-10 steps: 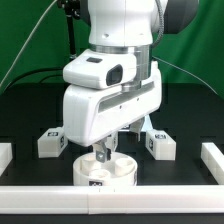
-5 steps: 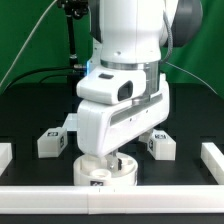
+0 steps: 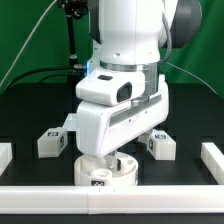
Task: Assemble stool
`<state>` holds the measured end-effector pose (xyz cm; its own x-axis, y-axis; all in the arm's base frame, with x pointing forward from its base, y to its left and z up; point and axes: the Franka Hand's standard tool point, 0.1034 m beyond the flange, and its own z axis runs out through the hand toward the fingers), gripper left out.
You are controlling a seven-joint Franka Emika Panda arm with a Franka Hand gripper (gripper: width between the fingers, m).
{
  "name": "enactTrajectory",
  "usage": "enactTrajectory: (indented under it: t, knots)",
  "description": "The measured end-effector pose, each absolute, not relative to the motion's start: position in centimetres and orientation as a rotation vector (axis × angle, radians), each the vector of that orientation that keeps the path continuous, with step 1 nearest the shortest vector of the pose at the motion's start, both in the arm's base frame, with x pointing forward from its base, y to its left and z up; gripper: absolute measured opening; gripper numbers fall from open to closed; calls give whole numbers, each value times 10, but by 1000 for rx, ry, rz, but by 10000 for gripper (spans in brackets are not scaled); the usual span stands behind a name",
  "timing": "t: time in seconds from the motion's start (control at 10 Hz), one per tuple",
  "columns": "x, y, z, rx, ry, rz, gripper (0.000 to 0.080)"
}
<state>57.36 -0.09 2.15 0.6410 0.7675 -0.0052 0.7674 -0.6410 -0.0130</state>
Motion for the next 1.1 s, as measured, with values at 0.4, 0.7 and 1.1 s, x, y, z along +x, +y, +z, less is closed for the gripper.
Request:
enactTrajectory:
  t: [0.4, 0.7, 1.1]
  knots:
    - [574, -1, 22, -2837, -1327, 16, 318]
    - [574, -1, 22, -2837, -1327, 16, 318]
    - [574, 2, 22, -2839, -1321, 15, 318]
